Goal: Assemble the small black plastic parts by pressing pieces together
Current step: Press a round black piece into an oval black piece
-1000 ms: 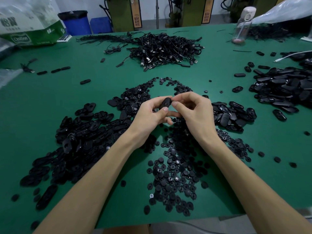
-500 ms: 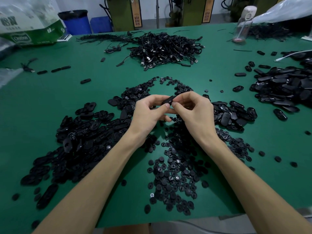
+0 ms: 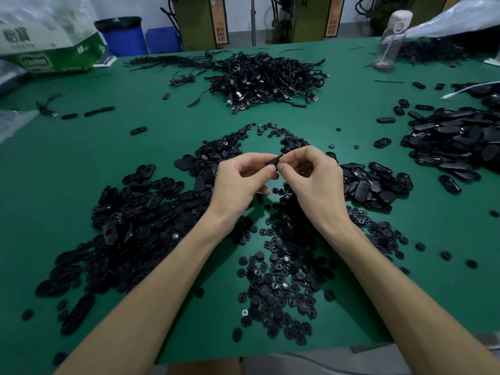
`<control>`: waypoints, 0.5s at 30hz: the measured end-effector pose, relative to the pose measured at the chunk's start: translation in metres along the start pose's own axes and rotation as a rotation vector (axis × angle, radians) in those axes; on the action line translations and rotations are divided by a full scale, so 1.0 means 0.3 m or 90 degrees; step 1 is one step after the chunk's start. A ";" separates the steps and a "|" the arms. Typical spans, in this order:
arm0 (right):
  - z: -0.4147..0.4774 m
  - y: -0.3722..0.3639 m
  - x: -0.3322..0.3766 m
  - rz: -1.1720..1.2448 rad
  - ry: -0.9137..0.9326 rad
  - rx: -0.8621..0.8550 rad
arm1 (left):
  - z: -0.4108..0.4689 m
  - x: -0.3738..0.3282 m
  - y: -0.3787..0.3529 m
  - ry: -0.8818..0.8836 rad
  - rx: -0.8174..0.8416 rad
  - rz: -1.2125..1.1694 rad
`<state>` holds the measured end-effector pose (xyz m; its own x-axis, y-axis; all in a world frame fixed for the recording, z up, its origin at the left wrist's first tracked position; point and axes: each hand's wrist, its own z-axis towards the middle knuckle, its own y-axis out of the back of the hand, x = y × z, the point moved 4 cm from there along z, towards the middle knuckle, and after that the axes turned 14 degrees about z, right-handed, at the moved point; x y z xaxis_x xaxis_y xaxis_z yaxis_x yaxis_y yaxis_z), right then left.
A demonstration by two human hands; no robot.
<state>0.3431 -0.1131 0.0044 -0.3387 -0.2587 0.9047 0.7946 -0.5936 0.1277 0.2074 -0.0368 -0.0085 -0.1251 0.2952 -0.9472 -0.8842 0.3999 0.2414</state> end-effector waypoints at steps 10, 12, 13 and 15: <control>-0.008 -0.018 -0.005 -0.111 0.094 0.041 | 0.006 -0.006 -0.002 -0.058 -0.025 0.113; -0.005 -0.017 -0.011 -0.101 0.085 0.034 | 0.007 -0.006 -0.003 -0.059 -0.027 0.117; -0.005 -0.016 -0.014 -0.097 0.077 0.031 | 0.007 -0.005 -0.004 -0.057 -0.027 0.115; -0.005 -0.016 -0.018 -0.094 0.067 0.028 | 0.007 -0.005 -0.002 -0.055 -0.027 0.113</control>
<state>0.3403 -0.1100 -0.0015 -0.5021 -0.2506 0.8277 0.7527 -0.5979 0.2756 0.2090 -0.0358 -0.0068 -0.2425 0.4320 -0.8687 -0.8700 0.2994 0.3917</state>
